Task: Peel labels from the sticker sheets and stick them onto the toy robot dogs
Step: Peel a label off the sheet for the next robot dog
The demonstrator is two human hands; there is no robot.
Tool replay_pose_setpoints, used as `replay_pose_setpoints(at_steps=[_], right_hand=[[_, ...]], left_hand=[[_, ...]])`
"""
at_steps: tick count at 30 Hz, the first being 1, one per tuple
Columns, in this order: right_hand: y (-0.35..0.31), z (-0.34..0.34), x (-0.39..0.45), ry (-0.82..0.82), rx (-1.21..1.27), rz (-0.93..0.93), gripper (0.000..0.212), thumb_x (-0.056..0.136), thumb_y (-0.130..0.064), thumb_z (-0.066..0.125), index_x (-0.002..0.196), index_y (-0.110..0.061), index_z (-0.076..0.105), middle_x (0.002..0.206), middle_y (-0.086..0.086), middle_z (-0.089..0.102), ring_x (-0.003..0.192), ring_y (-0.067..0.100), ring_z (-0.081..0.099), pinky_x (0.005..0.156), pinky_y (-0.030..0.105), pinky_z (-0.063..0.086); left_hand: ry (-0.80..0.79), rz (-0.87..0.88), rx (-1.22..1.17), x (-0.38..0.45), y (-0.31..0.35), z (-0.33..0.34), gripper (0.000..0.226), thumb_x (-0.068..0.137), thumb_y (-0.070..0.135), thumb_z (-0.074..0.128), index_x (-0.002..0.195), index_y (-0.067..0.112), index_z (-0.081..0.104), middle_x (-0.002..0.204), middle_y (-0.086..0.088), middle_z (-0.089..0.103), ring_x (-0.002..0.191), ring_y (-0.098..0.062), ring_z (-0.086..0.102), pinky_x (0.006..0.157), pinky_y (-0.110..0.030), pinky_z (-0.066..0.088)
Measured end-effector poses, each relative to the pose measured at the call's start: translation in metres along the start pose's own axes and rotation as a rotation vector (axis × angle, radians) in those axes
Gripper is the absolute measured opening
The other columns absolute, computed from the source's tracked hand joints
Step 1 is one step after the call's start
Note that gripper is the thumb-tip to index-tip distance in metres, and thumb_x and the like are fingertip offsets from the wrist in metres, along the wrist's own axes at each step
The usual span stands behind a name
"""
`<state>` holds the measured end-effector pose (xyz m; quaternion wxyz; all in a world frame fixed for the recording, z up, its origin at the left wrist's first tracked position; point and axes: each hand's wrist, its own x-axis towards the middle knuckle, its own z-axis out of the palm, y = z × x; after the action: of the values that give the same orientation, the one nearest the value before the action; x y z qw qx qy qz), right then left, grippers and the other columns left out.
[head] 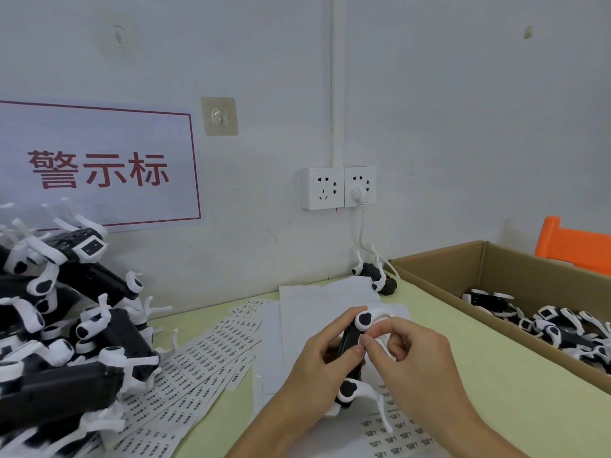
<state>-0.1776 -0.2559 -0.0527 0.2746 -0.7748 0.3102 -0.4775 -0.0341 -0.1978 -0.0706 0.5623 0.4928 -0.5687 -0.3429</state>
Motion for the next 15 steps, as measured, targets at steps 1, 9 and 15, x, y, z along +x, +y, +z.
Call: replay_pose_setpoints(at_steps=[1, 9, 15], right_hand=[[-0.0005, -0.0001, -0.0001, 0.004, -0.004, 0.002, 0.028, 0.083, -0.011, 0.076, 0.065, -0.031, 0.067, 0.045, -0.007, 0.028, 0.045, 0.009, 0.03, 0.049, 0.018, 0.031], [-0.003, -0.0006, -0.002, 0.002, 0.009, 0.034, 0.025, 0.083, -0.013, 0.076, 0.066, -0.029, 0.067, 0.045, -0.008, 0.029, 0.045, 0.009, 0.031, 0.05, 0.017, 0.034], [-0.0031, -0.0024, -0.0017, 0.01, 0.089, 0.116, 0.018, 0.081, -0.019, 0.079, 0.081, -0.027, 0.062, 0.046, -0.007, 0.034, 0.043, 0.008, 0.032, 0.052, 0.023, 0.036]], left_hand=[[-0.003, 0.001, -0.001, 0.0001, 0.0001, 0.0, 0.044, 0.09, 0.03, 0.057, 0.127, 0.054, 0.059, 0.089, -0.005, 0.056, 0.084, -0.016, 0.052, 0.083, -0.032, 0.046], [-0.007, 0.014, 0.004, 0.0001, 0.0002, 0.0, 0.046, 0.091, 0.026, 0.055, 0.129, 0.052, 0.058, 0.094, -0.007, 0.059, 0.088, -0.019, 0.054, 0.085, -0.034, 0.047], [-0.01, 0.011, 0.006, -0.0002, 0.0007, -0.0009, 0.046, 0.093, 0.025, 0.055, 0.13, 0.051, 0.058, 0.088, -0.006, 0.054, 0.084, -0.016, 0.052, 0.079, -0.028, 0.046]])
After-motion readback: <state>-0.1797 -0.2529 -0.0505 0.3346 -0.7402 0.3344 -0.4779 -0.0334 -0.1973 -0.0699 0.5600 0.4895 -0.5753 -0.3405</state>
